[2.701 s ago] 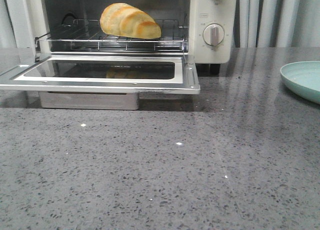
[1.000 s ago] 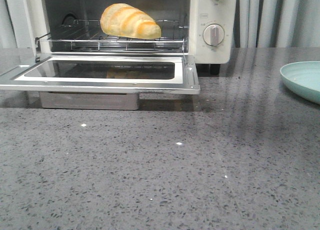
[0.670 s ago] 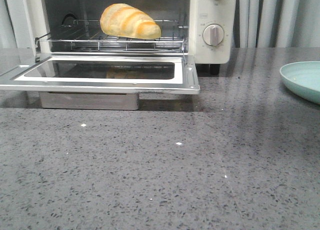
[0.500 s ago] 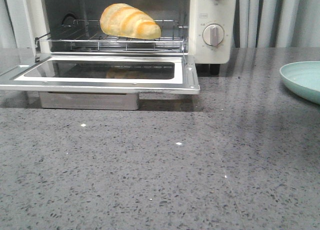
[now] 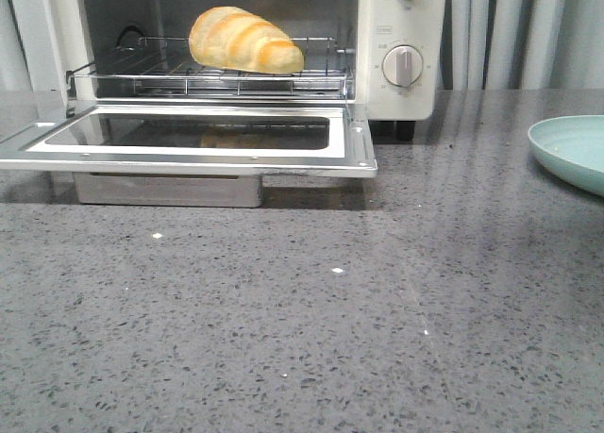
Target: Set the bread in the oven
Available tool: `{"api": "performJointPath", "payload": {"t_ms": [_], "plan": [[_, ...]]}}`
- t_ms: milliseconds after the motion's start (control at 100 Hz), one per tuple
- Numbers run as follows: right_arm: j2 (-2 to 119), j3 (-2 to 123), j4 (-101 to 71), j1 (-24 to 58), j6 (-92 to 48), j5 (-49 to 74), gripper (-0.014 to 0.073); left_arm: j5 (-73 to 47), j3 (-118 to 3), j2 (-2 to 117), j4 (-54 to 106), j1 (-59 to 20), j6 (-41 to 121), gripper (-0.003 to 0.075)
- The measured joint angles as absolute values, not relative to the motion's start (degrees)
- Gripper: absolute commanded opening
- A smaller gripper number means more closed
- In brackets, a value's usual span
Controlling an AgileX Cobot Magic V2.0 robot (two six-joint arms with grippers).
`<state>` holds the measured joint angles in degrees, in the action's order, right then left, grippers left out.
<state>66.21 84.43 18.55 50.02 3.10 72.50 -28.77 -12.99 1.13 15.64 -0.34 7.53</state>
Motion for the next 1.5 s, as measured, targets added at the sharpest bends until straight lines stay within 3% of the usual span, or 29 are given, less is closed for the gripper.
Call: {"api": "performJointPath", "payload": {"t_ms": [870,1200,1501], "plan": [[63.2,81.6,19.6,49.3,3.3,69.0,0.0141,-28.8,-13.0,1.1,15.6,-0.3,7.5,-0.0021],[54.6,66.5,19.8,35.8,13.6,64.6,0.0141,-28.8,-13.0,1.1,15.6,-0.3,7.5,-0.0021],[47.3,59.2,19.8,29.4,14.0,64.4,0.0129,-28.8,-13.0,1.1,15.6,-0.3,7.5,-0.0021]]}}
